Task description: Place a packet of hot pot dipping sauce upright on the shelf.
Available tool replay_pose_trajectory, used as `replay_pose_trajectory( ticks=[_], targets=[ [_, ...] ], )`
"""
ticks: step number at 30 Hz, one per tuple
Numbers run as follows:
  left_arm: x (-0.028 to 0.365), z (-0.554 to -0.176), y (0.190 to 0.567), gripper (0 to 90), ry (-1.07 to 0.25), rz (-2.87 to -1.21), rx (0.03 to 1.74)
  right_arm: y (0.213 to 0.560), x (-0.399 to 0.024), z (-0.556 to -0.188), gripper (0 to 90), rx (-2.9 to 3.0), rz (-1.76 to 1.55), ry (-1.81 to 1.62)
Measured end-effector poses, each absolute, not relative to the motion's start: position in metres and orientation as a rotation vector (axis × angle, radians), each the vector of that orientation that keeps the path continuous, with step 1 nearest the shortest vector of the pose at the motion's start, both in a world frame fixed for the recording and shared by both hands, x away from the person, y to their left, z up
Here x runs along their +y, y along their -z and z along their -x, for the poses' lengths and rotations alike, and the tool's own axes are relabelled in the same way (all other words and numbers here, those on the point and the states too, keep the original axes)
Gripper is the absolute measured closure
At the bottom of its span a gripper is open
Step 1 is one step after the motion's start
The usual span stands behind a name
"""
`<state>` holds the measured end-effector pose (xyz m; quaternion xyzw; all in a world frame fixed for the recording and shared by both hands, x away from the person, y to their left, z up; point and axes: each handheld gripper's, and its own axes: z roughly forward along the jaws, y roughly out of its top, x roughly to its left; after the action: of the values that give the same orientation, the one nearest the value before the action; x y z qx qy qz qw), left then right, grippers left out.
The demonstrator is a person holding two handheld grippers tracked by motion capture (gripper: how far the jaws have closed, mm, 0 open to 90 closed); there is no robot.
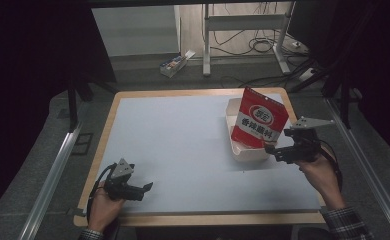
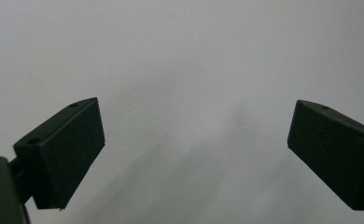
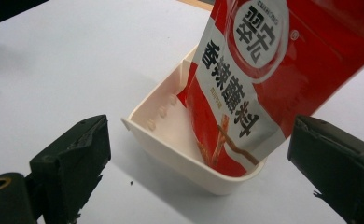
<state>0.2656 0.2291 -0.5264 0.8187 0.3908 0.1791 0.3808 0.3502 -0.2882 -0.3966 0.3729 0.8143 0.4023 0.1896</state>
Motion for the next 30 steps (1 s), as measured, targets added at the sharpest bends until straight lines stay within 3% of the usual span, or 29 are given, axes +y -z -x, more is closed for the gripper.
replay_pose_trajectory(
  ticks=[30],
  targets=[
    [0.228,-0.265,0.527,3.7,-0.461,-2.090,1.001,0.415,-0.265,-0.321,4.1,2.341,-0.990,-1.175]
  ],
)
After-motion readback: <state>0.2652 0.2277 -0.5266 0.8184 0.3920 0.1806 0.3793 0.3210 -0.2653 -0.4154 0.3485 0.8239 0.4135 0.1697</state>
